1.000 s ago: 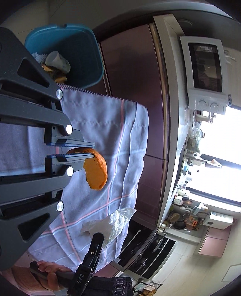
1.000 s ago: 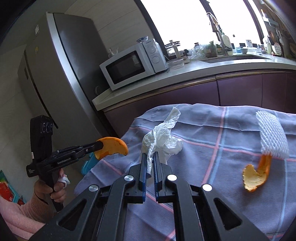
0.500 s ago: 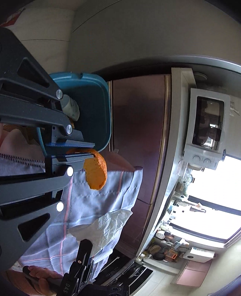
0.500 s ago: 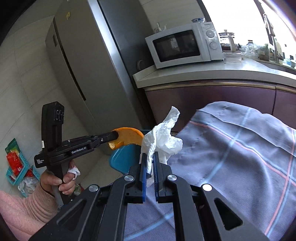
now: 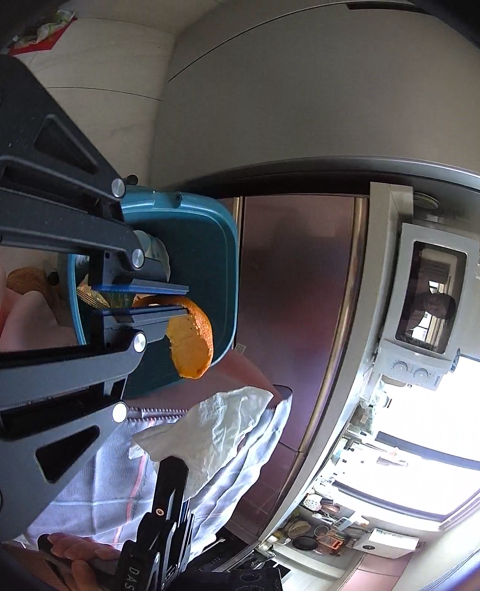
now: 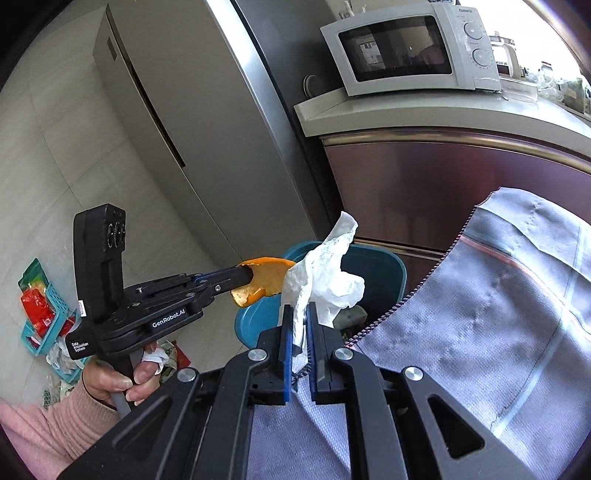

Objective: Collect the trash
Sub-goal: 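Carry the orange peel and tissue to the teal bin and open both tools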

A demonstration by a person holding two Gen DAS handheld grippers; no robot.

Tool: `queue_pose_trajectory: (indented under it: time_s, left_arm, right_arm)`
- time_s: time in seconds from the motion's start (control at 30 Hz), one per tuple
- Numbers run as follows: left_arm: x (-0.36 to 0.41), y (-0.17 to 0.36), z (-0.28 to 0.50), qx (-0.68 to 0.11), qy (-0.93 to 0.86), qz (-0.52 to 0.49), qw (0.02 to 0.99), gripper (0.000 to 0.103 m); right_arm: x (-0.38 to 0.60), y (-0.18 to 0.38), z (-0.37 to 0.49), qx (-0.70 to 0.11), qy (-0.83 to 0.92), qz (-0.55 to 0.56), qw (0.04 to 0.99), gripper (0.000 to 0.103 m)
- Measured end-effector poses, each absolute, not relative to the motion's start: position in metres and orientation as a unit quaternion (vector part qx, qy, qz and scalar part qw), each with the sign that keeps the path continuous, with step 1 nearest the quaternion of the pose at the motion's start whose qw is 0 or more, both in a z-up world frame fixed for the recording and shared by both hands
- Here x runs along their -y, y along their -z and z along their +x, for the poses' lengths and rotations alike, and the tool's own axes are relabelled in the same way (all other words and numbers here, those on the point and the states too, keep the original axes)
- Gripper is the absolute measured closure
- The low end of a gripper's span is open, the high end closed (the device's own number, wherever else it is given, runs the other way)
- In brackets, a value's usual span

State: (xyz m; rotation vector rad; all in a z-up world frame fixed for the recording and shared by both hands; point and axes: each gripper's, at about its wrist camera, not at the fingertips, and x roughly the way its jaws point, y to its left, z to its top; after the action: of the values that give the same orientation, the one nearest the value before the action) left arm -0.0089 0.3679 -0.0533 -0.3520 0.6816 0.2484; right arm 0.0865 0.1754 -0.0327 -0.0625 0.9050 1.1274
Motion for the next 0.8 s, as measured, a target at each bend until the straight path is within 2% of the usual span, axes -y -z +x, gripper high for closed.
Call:
queue_pose_trajectory:
  time_s: [0.8]
  left_arm:
    - [-0.378, 0.111, 0.027, -0.372, -0.139, -0.189, 0.898, 0.096]
  right_arm:
    - [-0.229, 0.085, 0.114, -0.479, -0.469, -0.061, 0.740, 0.090]
